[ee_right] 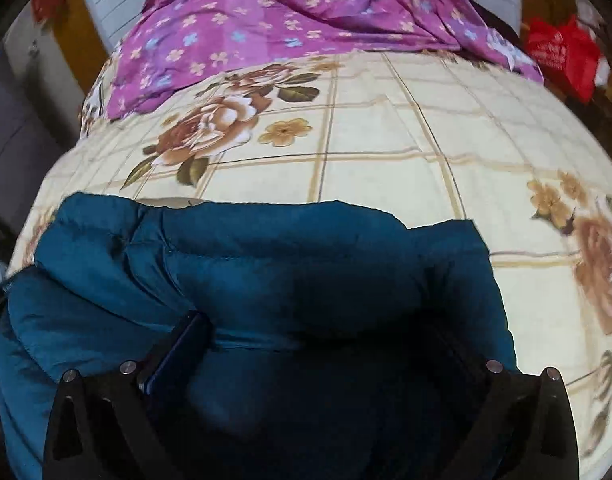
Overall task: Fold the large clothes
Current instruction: 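Press the folded teal jacket down with both grippers and release it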
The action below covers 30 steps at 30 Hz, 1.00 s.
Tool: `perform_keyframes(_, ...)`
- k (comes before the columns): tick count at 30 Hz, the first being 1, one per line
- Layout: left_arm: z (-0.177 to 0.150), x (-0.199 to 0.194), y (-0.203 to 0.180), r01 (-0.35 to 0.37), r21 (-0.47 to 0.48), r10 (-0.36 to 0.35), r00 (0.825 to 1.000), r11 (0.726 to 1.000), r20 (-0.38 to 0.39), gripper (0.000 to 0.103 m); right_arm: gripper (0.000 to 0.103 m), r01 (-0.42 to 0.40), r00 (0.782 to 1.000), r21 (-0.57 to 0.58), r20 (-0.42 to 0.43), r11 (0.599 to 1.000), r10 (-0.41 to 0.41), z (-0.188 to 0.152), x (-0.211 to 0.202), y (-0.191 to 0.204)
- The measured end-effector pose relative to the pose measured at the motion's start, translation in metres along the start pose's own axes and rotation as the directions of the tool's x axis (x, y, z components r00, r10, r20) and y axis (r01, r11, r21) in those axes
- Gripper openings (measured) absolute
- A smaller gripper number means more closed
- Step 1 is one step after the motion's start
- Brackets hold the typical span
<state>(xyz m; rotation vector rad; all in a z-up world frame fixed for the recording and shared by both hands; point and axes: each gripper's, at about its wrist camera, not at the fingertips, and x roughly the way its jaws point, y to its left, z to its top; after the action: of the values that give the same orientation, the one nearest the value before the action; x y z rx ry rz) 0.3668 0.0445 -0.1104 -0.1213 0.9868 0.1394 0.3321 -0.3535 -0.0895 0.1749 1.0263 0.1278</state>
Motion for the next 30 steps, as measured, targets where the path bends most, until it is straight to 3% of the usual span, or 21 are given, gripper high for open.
perform_keyframes(6,0.002,0.008,0.002,0.008,0.011,-0.007,0.999,1.0,-0.049,0.098,0.103,-0.007,1.0,0.003,-0.019,1.0,0.008,0.0,0.005,-0.002)
perform_keyframes(9,0.01,-0.018,0.006,0.086,0.083,-0.078,0.992,0.993,-0.096,0.097,0.102,0.055,0.993,-0.036,-0.098,0.998,-0.058,0.004,-0.004,0.006)
perform_keyframes(11,0.013,-0.057,0.018,0.126,0.085,-0.125,0.992,0.988,-0.018,0.096,0.099,0.077,0.996,-0.017,-0.044,0.997,-0.077,0.006,-0.04,0.009)
perform_keyframes(14,-0.003,-0.115,0.038,0.193,0.14,-0.205,0.975,0.971,0.08,0.097,0.1,0.015,0.997,-0.028,0.078,1.0,-0.013,-0.005,-0.107,0.02)
perform_keyframes(16,-0.022,-0.131,0.053,0.209,0.148,-0.224,0.97,0.967,0.093,0.097,0.103,0.004,0.992,-0.053,0.13,0.999,0.003,-0.024,-0.14,0.03)
perform_keyframes(19,-0.057,-0.125,0.075,0.208,0.091,-0.213,0.975,0.974,0.058,0.097,0.103,-0.011,0.981,-0.099,0.193,0.995,0.03,-0.063,-0.17,0.052)
perform_keyframes(23,-0.089,-0.082,0.089,0.225,0.023,-0.223,0.971,0.974,-0.084,0.097,0.103,-0.046,0.985,-0.124,0.162,0.991,0.066,-0.109,-0.151,0.064)
perform_keyframes(26,-0.092,-0.078,0.113,0.311,-0.104,-0.32,0.943,0.945,-0.094,0.097,0.103,-0.019,1.0,-0.088,0.023,0.996,0.021,-0.121,-0.104,0.057)
perform_keyframes(28,-0.093,-0.09,0.125,0.308,-0.126,-0.318,0.945,0.943,-0.072,0.097,0.103,-0.072,0.994,-0.045,0.081,0.996,0.075,-0.129,-0.104,0.046)
perform_keyframes(30,-0.094,-0.105,0.135,0.298,-0.108,-0.303,0.952,0.948,-0.034,0.097,0.103,-0.071,0.993,-0.059,0.086,0.996,0.076,-0.131,-0.103,0.046)
